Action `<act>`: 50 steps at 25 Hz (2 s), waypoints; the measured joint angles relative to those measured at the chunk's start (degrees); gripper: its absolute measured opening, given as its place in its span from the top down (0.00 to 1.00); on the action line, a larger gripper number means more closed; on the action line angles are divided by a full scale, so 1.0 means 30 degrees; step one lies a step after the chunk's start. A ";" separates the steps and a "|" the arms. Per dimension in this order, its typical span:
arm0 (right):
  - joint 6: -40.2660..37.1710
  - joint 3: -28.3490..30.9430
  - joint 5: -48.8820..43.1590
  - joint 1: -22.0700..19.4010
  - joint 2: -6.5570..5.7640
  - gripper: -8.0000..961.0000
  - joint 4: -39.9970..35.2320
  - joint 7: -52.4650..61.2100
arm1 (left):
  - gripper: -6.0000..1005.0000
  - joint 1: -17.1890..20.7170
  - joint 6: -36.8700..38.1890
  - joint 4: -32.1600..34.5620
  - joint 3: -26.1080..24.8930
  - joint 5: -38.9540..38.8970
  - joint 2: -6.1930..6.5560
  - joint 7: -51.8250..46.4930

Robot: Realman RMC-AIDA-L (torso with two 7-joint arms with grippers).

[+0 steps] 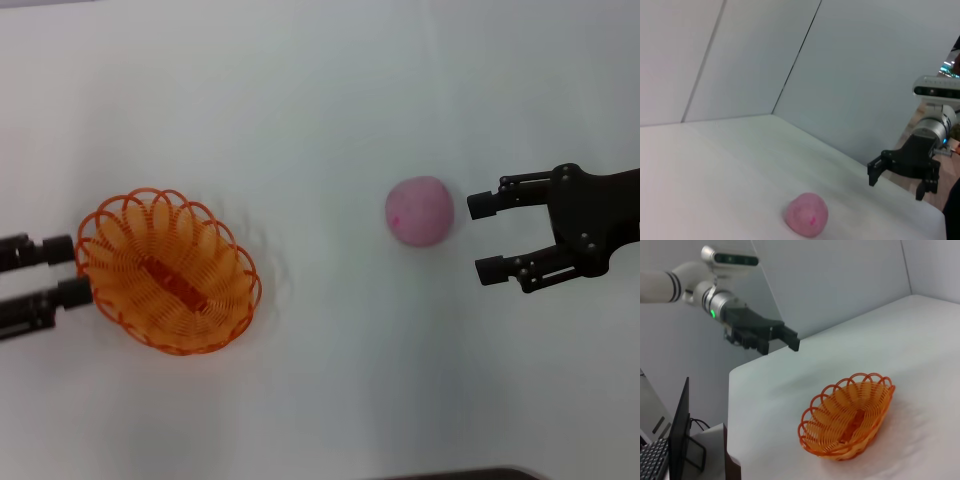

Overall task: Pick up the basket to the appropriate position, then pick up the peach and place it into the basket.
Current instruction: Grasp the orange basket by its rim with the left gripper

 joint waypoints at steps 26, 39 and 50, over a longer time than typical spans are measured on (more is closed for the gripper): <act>0.0118 -0.0060 0.0000 0.0226 0.0053 0.08 0.0000 -0.0241 | 0.37 -0.7836 -0.3599 0.5221 0.7087 0.4132 0.2513 -1.5095; 0.0143 0.0038 -0.0001 0.0403 0.0216 0.08 0.0001 -0.0241 | 0.37 -0.9418 -0.8091 0.4566 1.3174 1.2923 -0.0433 -1.7625; 0.0349 -0.0001 -0.0001 0.0653 0.0264 0.08 0.0000 -0.0239 | 0.37 -1.0151 -0.9881 0.0807 1.4871 1.3047 -0.0402 -1.8160</act>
